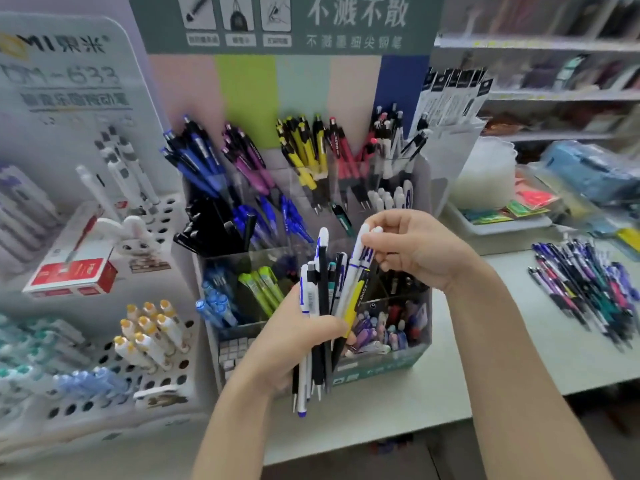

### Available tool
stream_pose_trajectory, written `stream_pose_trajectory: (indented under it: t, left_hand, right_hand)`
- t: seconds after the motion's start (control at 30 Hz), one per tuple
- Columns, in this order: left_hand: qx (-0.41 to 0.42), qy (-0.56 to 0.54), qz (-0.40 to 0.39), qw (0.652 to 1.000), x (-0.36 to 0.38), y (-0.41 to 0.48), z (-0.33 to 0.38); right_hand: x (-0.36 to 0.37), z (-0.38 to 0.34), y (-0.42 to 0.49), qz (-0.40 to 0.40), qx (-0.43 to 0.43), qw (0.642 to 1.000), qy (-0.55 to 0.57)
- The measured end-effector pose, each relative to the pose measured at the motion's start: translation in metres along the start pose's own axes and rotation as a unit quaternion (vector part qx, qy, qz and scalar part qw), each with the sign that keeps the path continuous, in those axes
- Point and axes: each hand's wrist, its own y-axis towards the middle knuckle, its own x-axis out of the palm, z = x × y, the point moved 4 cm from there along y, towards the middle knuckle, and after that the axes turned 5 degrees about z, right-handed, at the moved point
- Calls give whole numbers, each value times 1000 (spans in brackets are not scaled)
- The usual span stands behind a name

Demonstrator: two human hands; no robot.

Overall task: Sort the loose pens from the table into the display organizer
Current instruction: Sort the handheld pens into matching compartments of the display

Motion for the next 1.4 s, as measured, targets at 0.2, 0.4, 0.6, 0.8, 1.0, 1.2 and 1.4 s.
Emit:
stream_pose_trajectory:
  t: [0.2,0.4,0.6,0.8,1.0,1.2,1.4]
  left_hand:
    - [30,17,4,999,9,2,-2]
    - [-4,-14,35,999,-2,4,-14]
    - [17,-28,84,996,-19,0,-25]
    - [49,-31,97,994,-20,-2,-27]
    - [44,-26,100,994,-19,-6,-32]
    - [71,-16,91,993,-12,-7,-30]
    - [68,-12,47,996,-2,-5,-30]
  right_hand:
    - [-6,9,-5,8,-12,1000,-7]
    - [-33,-11,-1,134,-133,982,27]
    - [-20,-9,-14,235,-272,911,-202]
    - [23,37,-1,146,-201,838,-486]
    - [34,48,7,121,-96,826,-543]
    - [22,34,-10,192,-151,868,-432]
    - [36,3,2,-16,-32,989,-144]
